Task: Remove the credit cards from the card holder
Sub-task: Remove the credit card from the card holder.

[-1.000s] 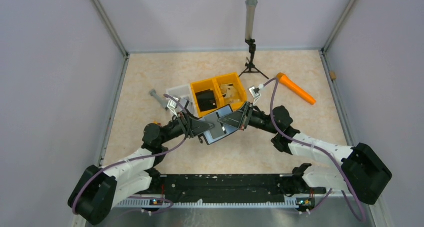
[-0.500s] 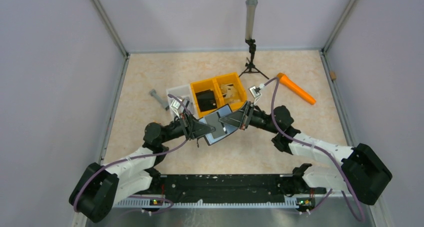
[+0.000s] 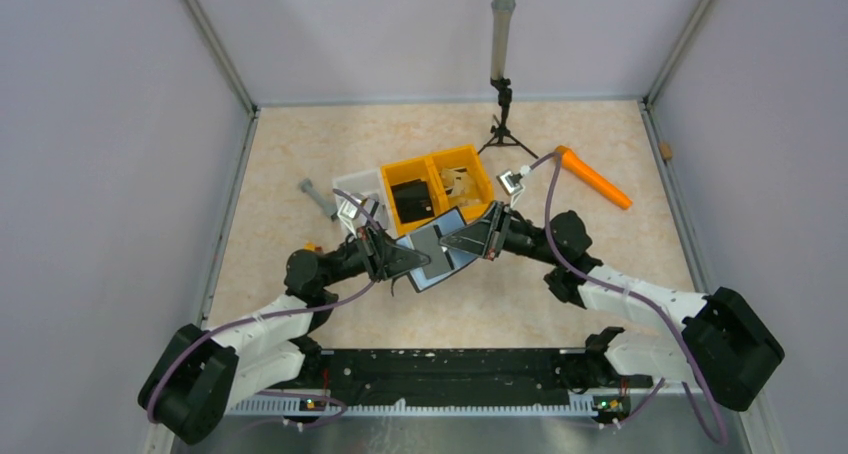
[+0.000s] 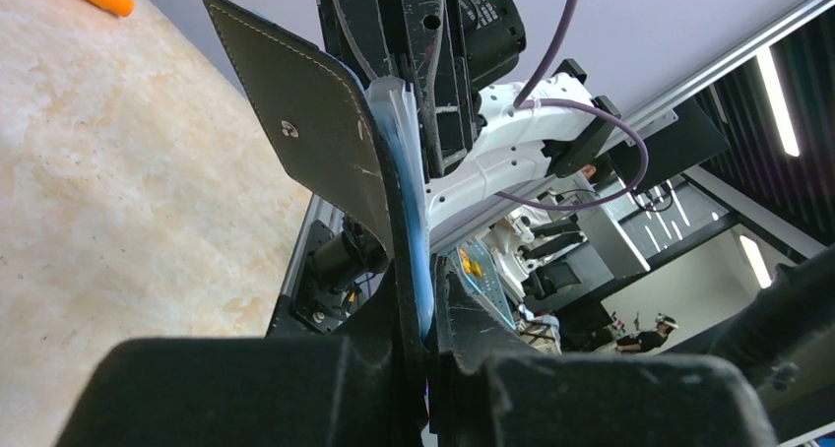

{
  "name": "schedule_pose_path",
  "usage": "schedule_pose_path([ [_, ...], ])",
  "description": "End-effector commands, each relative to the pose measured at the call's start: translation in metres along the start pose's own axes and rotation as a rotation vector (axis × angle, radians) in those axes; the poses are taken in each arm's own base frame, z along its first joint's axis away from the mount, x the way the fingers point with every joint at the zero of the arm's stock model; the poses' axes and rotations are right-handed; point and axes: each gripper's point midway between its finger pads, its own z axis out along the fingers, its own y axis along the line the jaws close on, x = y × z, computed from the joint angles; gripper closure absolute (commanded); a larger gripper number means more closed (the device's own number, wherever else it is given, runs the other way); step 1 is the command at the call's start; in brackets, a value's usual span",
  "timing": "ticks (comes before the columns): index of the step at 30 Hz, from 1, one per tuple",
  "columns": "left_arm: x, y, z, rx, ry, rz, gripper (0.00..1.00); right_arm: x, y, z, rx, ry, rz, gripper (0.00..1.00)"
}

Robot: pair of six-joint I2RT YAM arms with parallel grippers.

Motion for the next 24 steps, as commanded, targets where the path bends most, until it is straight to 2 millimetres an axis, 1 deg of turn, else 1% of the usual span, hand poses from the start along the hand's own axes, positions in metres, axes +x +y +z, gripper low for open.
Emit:
schedule_pose_path([
  [1, -0.008, -0.024, -0.002, 0.102, -0.039, 0.08, 1.0, -0.02, 0.015, -0.007, -0.061, -0.067, -0.048, 0.91],
  [2, -0.008, -0.024, -0.002, 0.103, -0.039, 0.08, 1.0, -0.019, 0.015, -0.007, -0.062, -0.064, -0.047, 0.87],
  [3, -0.008, -0.025, -0.002, 0.104, -0.04, 0.081, 1.0, -0.019, 0.015, -0.007, -0.064, -0.064, -0.047, 0.88],
  [4, -0.009, -0.025, -0.002, 0.105, -0.04, 0.081, 1.0, -0.018, 0.016, -0.007, -0.068, -0.059, -0.046, 0.94],
  [5, -0.009, -0.026, -0.001, 0.108, -0.039, 0.081, 1.0, -0.018, 0.016, -0.006, -0.071, -0.054, -0.044, 0.95],
  [7, -0.01, -0.027, -0.001, 0.114, -0.041, 0.083, 1.0, -0.018, 0.016, -0.006, -0.074, -0.053, -0.043, 0.93],
  [8, -0.01, -0.027, -0.001, 0.114, -0.042, 0.082, 1.0, -0.018, 0.016, -0.006, -0.073, -0.053, -0.042, 0.97],
  [9, -0.01, -0.028, -0.001, 0.116, -0.041, 0.082, 1.0, -0.017, 0.016, -0.006, -0.074, -0.05, -0.044, 0.98],
  [10, -0.009, -0.028, -0.001, 0.116, -0.04, 0.082, 1.0, -0.017, 0.016, -0.006, -0.079, -0.043, -0.046, 0.94],
  [12, -0.009, -0.027, -0.001, 0.115, -0.038, 0.08, 1.0, -0.015, 0.019, -0.005, -0.093, -0.022, -0.051, 0.81],
  [13, -0.01, -0.027, -0.001, 0.113, -0.039, 0.079, 1.0, -0.014, 0.02, -0.004, -0.099, -0.016, -0.05, 0.78],
  [17, -0.01, -0.024, 0.0, 0.106, -0.038, 0.074, 1.0, -0.013, 0.026, -0.005, -0.123, -0.007, -0.06, 0.77],
  [24, -0.01, -0.017, 0.004, 0.086, -0.024, 0.061, 1.0, -0.009, 0.034, -0.002, -0.145, 0.034, -0.076, 0.79],
])
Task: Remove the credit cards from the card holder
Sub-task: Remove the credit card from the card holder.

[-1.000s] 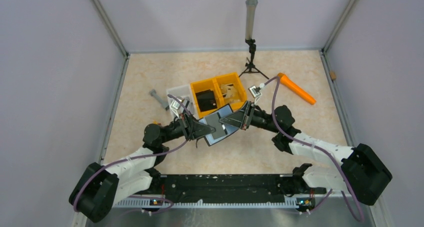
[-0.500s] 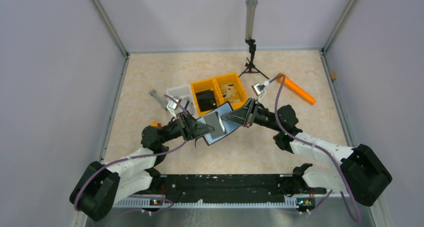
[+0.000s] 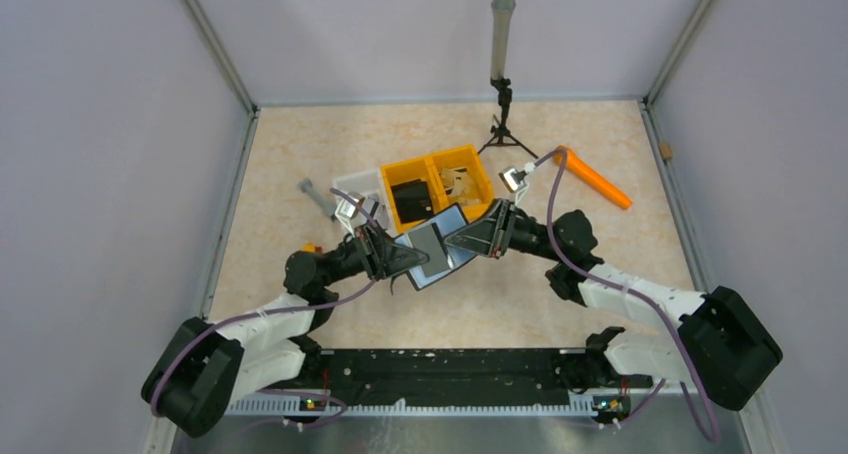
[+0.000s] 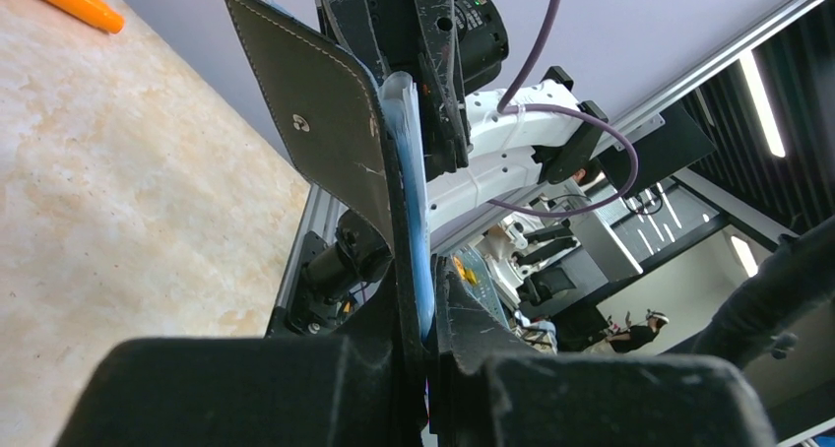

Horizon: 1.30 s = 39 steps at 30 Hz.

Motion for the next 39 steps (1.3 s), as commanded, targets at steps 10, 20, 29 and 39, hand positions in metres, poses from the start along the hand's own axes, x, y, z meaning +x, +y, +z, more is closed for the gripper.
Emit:
schedule_pose_path([
  [10, -0.007, -0.013, 0.009, 0.068, 0.028, 0.045, 1.0, 0.0, 0.006, 0.011, 0.001, 0.053, -0.062, 0.81],
  [20, -0.008, -0.012, 0.012, 0.071, 0.036, 0.042, 1.0, 0.011, -0.002, 0.018, 0.022, 0.125, -0.056, 0.89],
  [29, -0.005, -0.013, 0.008, 0.069, 0.032, 0.05, 0.97, -0.003, -0.013, 0.007, 0.087, 0.052, -0.064, 1.0],
  [39, -0.003, -0.014, 0.005, 0.056, 0.035, 0.051, 0.91, -0.011, -0.016, -0.005, 0.096, 0.042, -0.057, 1.0],
])
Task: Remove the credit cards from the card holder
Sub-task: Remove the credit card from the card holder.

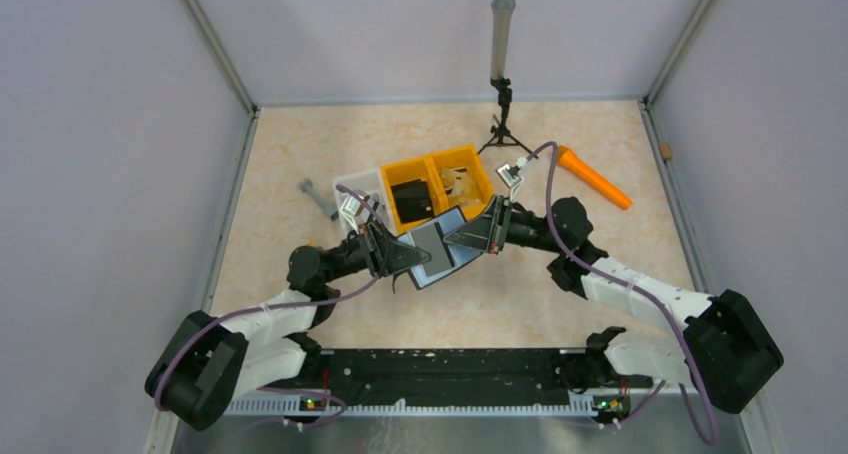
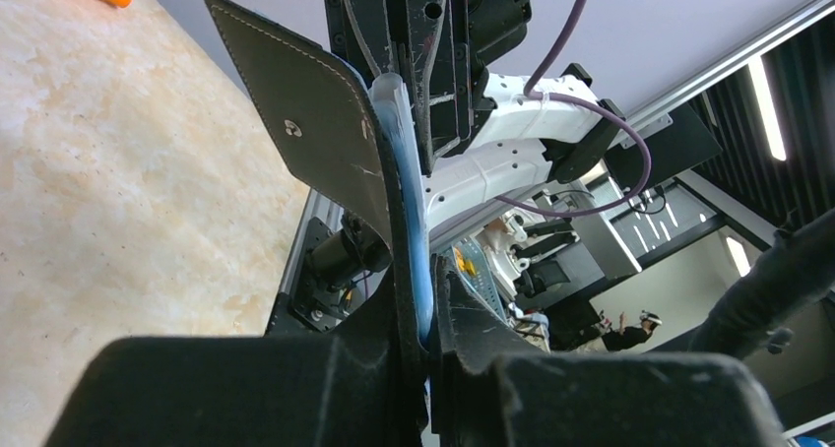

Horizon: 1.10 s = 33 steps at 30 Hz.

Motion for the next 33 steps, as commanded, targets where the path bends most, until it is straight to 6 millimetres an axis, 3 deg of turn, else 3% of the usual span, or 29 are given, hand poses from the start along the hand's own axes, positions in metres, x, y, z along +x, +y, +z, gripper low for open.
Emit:
schedule_pose_path([
  [1, -0.004, -0.026, 0.002, 0.084, 0.006, 0.089, 0.91, -0.01, 0.004, -0.005, -0.012, -0.028, -0.032, 1.0],
  [3, -0.003, -0.026, 0.002, 0.083, 0.007, 0.092, 0.87, -0.012, 0.004, -0.007, -0.01, -0.033, -0.034, 1.0],
  [7, -0.002, -0.026, 0.001, 0.076, 0.009, 0.097, 0.71, -0.014, 0.003, -0.009, -0.007, -0.035, -0.032, 1.0],
  [11, -0.002, -0.025, 0.001, 0.071, 0.012, 0.098, 0.68, -0.014, 0.007, -0.008, -0.019, -0.023, -0.032, 1.0],
  [14, -0.002, -0.023, 0.001, 0.068, 0.012, 0.097, 0.81, -0.014, 0.009, -0.008, -0.034, -0.016, -0.027, 1.0],
  [16, -0.003, -0.02, 0.002, 0.057, 0.012, 0.094, 0.84, -0.013, 0.01, -0.008, -0.038, -0.014, -0.023, 1.0],
  [19, -0.003, -0.017, 0.003, 0.049, 0.013, 0.092, 0.99, -0.01, 0.013, -0.009, -0.061, -0.002, -0.017, 1.0],
  [22, -0.003, -0.015, 0.003, 0.048, 0.012, 0.091, 1.0, -0.006, 0.017, -0.011, -0.082, 0.012, -0.012, 0.87],
  [25, -0.004, -0.016, 0.004, 0.052, 0.011, 0.094, 1.0, 0.0, 0.019, -0.01, -0.093, 0.033, -0.007, 0.81],
  [33, -0.006, -0.02, 0.005, 0.064, 0.01, 0.107, 1.0, 0.017, 0.02, -0.004, -0.105, 0.097, 0.001, 0.83],
])
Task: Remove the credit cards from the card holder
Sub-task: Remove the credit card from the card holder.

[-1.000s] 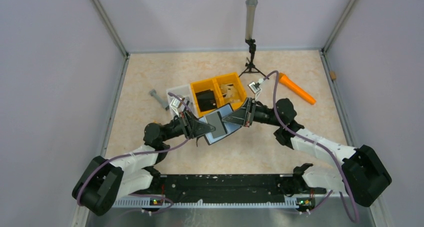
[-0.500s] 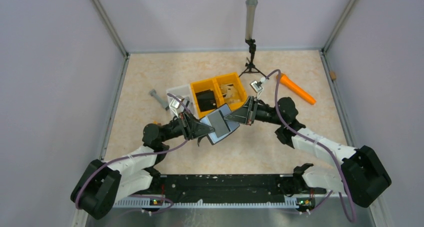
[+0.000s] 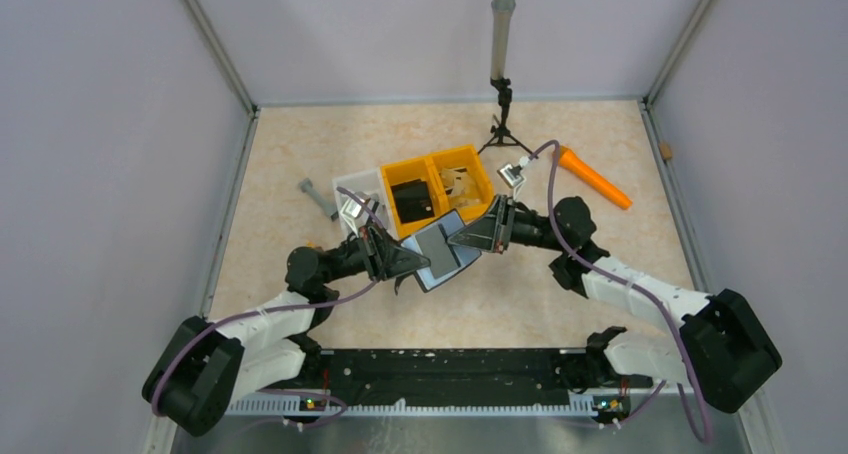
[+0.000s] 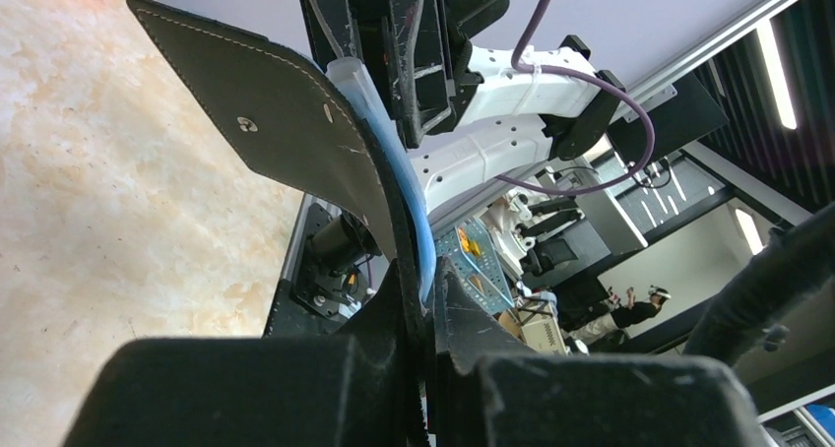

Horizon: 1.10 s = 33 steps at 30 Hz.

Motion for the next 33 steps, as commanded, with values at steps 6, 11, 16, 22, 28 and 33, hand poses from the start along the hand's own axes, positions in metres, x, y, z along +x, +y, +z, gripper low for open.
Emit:
schedule_pose_path([
  [6, -0.013, -0.006, 0.008, 0.011, -0.018, 0.08, 1.0, 0.014, 0.029, 0.002, -0.118, 0.069, -0.04, 0.89],
  [11, -0.012, 0.01, 0.008, -0.066, -0.003, 0.074, 1.0, 0.016, 0.038, -0.001, -0.16, 0.082, -0.037, 0.89],
  [16, -0.013, 0.013, 0.008, -0.101, -0.001, 0.082, 1.0, 0.02, 0.03, 0.0, -0.129, 0.106, -0.038, 0.83],
  [22, -0.014, 0.013, 0.008, -0.11, 0.005, 0.093, 1.0, 0.033, 0.016, 0.007, -0.071, 0.165, -0.037, 0.8],
  [28, -0.014, 0.011, 0.008, -0.105, 0.004, 0.095, 1.0, 0.041, -0.003, 0.01, 0.033, 0.209, -0.071, 0.82],
  [33, -0.014, 0.008, 0.006, -0.099, -0.001, 0.103, 1.0, 0.046, -0.015, 0.01, 0.089, 0.241, -0.093, 0.83],
])
